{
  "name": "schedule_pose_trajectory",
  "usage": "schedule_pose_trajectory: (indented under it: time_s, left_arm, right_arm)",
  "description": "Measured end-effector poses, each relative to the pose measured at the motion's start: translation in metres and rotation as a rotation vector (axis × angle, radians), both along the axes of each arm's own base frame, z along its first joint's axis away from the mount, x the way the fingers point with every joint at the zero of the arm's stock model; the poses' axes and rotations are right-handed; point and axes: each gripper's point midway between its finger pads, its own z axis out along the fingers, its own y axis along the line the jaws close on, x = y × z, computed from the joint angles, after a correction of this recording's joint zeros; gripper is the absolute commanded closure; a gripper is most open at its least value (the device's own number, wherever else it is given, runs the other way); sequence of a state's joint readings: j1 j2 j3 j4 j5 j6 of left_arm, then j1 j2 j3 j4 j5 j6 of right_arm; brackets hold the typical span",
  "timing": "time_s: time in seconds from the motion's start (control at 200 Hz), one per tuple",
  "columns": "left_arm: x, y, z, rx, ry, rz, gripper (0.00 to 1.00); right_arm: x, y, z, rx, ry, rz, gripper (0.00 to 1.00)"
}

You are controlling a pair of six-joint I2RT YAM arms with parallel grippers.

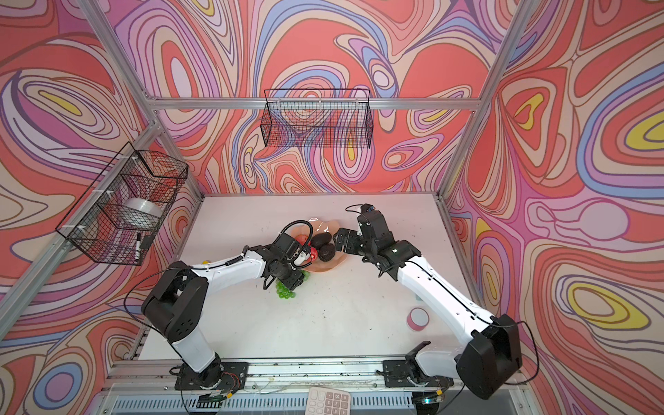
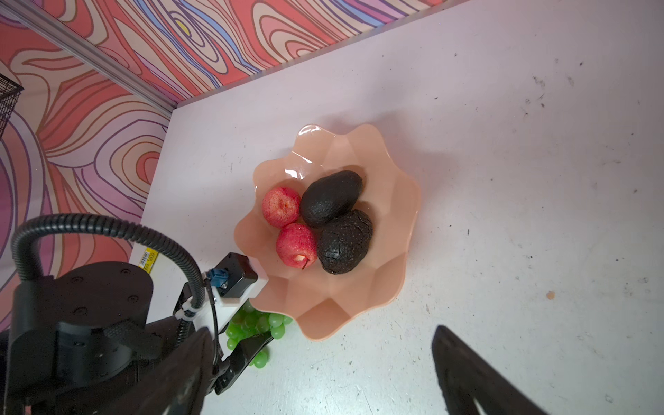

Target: Place and organize the fake fruits in the fruit bowl

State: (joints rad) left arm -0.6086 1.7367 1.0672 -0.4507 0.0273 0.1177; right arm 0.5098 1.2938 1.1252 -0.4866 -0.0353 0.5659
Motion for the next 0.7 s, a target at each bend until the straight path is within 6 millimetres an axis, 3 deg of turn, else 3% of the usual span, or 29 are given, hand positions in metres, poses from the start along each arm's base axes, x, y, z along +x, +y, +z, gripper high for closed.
schedule_pose_trajectory:
  time_s: [0.225, 0.396, 0.701]
  left_arm:
    - [-0.007, 0.006, 0.014, -0.011, -0.017, 0.011, 0.63]
    - [-0.025, 0.016, 0.029, -0.026, -0.018, 0.011, 0.75]
    - [-0.045, 0.026, 0.066, -0.088, -0.062, 0.022, 0.84]
  right_arm:
    - [0.001, -0.002, 0.001, 0.001, -0.002, -0.005, 0.02]
    - [0.001, -0.002, 0.001, 0.001, -0.002, -0.007, 0.02]
    - [0.001, -0.001, 0.001, 0.008, -0.002, 0.001, 0.02]
